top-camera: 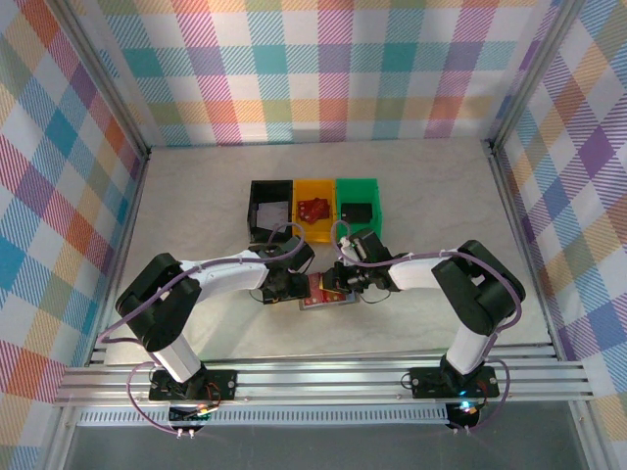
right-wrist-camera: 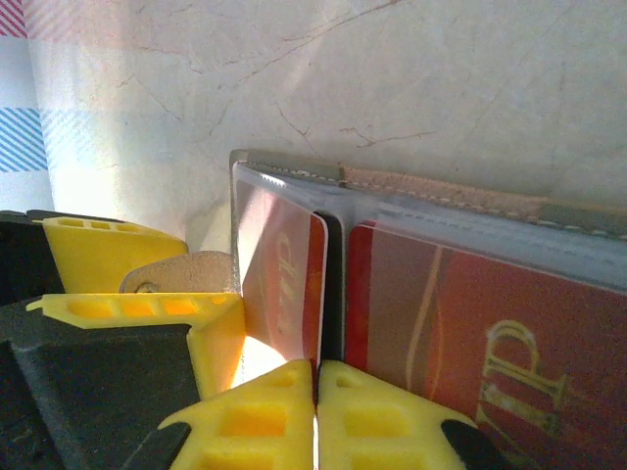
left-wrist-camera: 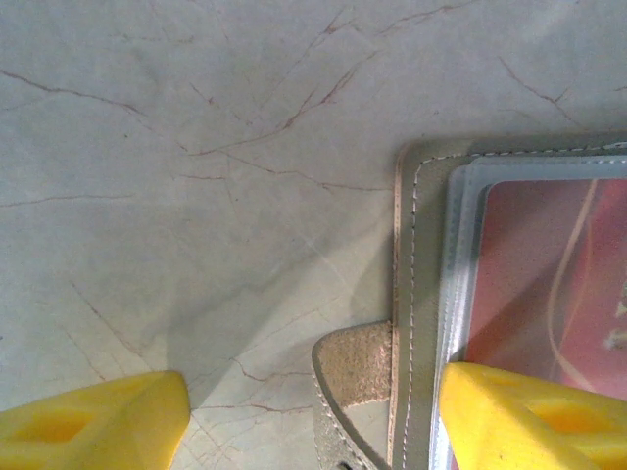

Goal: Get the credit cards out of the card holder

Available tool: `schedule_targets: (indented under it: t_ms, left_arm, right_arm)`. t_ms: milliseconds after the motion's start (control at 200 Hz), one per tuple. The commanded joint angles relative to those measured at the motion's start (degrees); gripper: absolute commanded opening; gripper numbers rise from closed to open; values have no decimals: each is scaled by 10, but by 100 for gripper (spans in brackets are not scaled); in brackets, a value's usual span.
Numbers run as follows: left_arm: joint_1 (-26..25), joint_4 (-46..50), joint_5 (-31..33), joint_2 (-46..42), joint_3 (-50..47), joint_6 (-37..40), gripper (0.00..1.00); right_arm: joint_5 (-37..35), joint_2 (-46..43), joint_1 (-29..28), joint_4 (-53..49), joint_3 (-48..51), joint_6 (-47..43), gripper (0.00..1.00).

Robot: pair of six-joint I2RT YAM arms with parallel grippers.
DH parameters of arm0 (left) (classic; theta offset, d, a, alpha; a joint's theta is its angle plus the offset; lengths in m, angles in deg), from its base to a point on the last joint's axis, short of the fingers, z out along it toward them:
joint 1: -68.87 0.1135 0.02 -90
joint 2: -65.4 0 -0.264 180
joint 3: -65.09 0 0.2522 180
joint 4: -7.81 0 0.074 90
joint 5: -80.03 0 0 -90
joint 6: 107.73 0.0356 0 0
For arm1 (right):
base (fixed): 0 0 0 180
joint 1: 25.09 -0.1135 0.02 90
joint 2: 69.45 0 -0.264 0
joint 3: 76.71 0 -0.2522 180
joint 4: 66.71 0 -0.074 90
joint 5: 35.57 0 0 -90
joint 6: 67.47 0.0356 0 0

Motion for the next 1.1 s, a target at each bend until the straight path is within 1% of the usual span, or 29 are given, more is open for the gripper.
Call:
schedule_targets:
  t_ms: [0,30,260,505,1095]
  left_arm:
    - [-19,-118,-90,108,-47,-4,71]
    - [-20,-118,-90,108,-46,-4,71]
    - [-20,-117,-88,105,-48,-2,71]
    - [-20,-114,-86,98,-51,-2,71]
    - [-20,-115,-84,97,-56,-1,71]
  right_arm:
    - [41,-11,-10,26,4,-14,1]
    - [39,-13,-10,21,3,-15,0]
    - [9,-42,-10,-20,3,-34,0]
    - [-4,-53,-8,-46,2,-41,0]
    - [-4,-81,12,-64,18,-45,0]
